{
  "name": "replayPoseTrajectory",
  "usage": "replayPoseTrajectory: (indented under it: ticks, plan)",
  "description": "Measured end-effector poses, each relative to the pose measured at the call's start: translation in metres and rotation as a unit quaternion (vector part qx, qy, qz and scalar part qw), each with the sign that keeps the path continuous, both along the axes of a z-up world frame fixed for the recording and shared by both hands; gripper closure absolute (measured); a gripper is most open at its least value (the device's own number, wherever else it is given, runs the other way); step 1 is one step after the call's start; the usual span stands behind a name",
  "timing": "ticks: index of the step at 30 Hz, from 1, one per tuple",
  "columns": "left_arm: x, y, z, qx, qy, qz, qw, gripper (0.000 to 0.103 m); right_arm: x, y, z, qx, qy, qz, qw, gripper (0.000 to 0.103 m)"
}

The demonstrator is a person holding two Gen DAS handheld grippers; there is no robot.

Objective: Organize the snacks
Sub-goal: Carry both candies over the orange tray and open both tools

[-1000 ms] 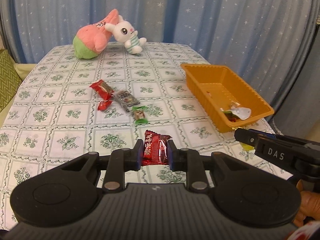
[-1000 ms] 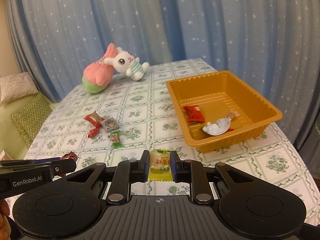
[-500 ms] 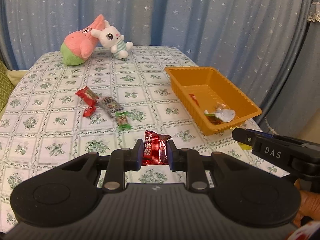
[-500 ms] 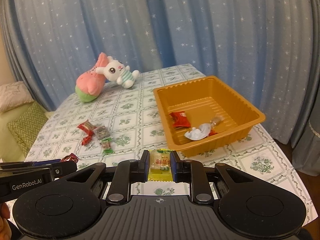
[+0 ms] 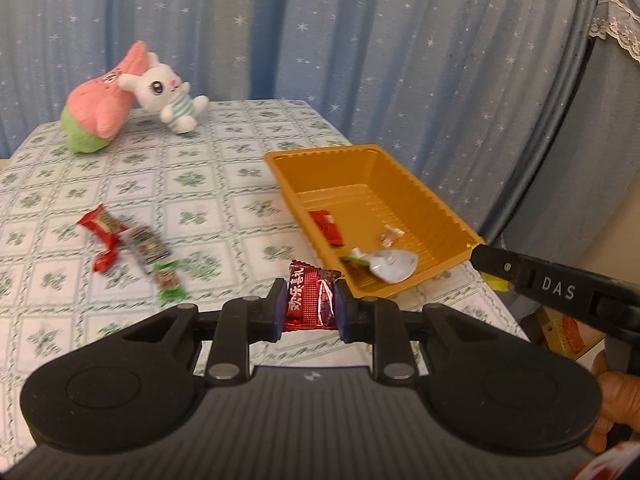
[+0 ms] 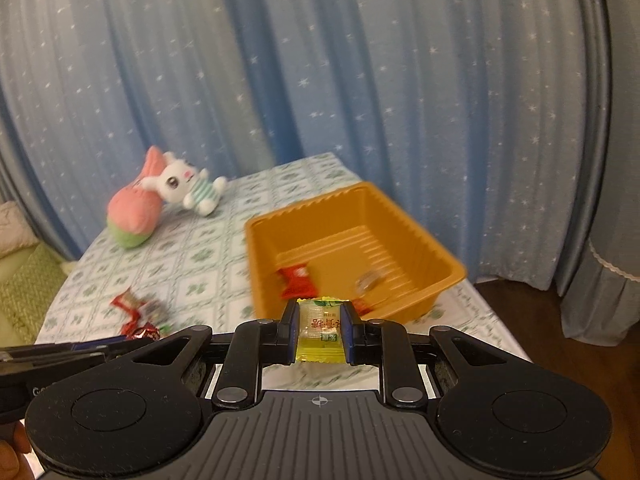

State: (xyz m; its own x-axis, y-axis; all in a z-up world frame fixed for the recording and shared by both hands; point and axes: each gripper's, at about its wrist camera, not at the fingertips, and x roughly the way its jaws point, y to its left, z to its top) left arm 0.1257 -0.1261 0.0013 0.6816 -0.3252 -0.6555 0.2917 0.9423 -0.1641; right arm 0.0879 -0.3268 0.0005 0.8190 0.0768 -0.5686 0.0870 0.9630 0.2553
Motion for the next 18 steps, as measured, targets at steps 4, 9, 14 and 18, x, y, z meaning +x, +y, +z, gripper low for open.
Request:
replayPoseTrajectory:
  ticks: [4,9,14,18]
  plan:
    - [0.013,-0.015,0.0,-0.002,-0.001,-0.011,0.9999,0.081,0.013,-0.015,0.002,-0.009,-0.002,-0.002,1.0,0.081]
    - [0.034,-0.031,-0.001,-0.016,0.0,-0.024,0.9996,0.081,0.033,-0.028,0.0,-0.025,-0.003,0.003,1.0,0.081]
    - [0.056,-0.046,-0.008,-0.022,0.009,-0.036,0.9991,0.081,0.053,-0.037,-0.004,-0.031,-0.001,0.003,1.0,0.081]
    - [0.069,-0.056,-0.016,-0.019,0.016,-0.041,0.9988,0.081,0.065,-0.043,-0.009,-0.034,0.002,0.004,0.999,0.081]
